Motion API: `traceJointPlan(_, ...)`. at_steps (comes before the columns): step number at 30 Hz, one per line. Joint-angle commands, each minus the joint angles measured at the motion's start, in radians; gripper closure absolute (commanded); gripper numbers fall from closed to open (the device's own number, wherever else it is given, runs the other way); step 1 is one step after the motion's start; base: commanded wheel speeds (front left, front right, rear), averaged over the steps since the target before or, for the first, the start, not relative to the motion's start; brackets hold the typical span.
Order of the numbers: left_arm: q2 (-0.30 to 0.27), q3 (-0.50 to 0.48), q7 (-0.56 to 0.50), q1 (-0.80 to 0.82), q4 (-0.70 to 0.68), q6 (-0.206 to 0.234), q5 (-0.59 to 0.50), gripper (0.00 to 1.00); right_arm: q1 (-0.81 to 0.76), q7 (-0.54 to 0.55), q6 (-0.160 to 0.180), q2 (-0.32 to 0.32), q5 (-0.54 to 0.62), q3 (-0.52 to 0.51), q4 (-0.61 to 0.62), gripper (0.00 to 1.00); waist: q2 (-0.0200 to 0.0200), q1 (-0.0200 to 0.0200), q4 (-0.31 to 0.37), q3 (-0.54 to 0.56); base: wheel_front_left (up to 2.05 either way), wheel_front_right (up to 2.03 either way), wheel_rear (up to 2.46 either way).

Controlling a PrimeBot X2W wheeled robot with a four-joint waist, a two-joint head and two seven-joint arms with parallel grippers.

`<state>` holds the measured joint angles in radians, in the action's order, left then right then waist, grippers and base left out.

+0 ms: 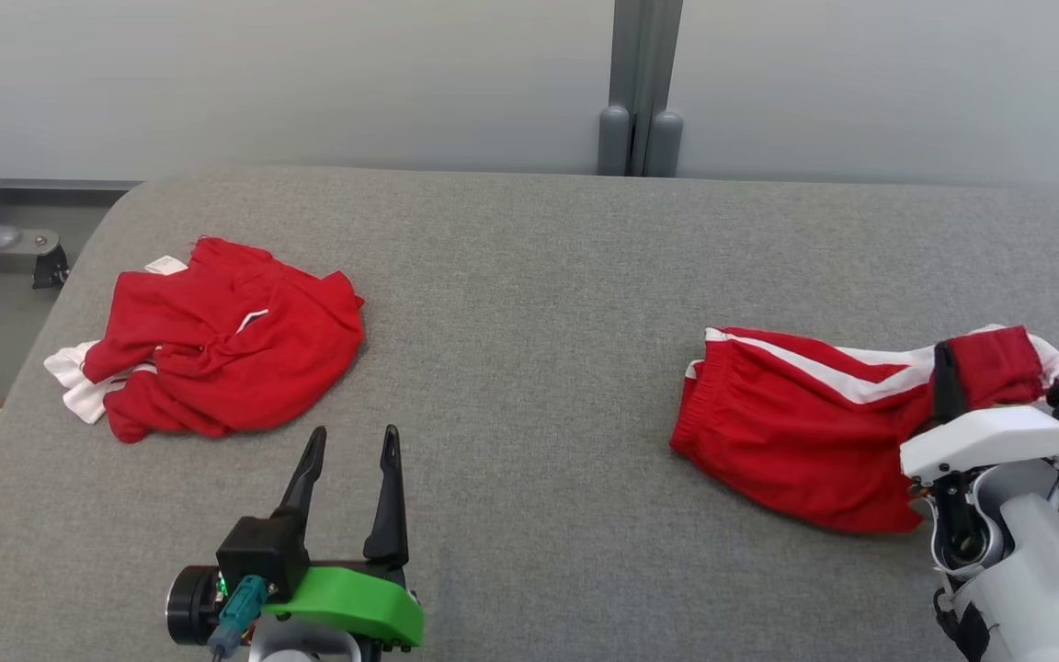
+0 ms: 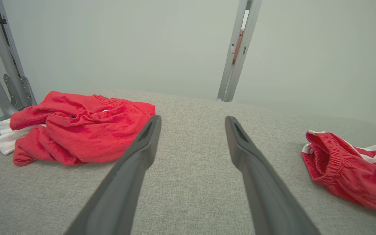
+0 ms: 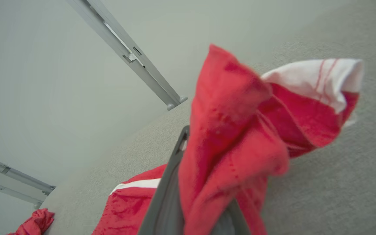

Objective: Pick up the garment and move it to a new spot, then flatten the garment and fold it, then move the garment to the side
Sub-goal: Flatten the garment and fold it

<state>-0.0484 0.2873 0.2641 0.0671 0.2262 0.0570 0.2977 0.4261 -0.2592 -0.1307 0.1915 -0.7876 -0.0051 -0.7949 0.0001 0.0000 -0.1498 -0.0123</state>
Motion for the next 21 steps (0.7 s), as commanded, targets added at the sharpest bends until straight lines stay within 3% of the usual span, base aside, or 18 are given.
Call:
traceJointPlan(1,-0.004,-0.007,0.0,-0.017,-0.003,-0.004,-0.007,0.0,-0.027,-0.005,0.0,0.002,-0.012,0.026,0.026,1.0,-0.0001,0.0,-0.005,0.006,0.0,0.0,0.0)
traceJointPlan(9,-0.004,-0.006,0.0,-0.018,-0.003,-0.003,-0.001,0.0,-0.053,0.01,0.0,0.015,-0.022,0.205,0.121,1.0,-0.0001,0.0,-0.014,0.011,0.0,0.0,0.0)
traceJointPlan(21,-0.004,0.006,0.0,-0.011,0.0,-0.001,0.005,0.0,-0.008,0.003,0.0,0.018,-0.027,0.394,0.101,1.0,-0.0001,0.0,-0.063,0.001,0.0,0.0,0.0)
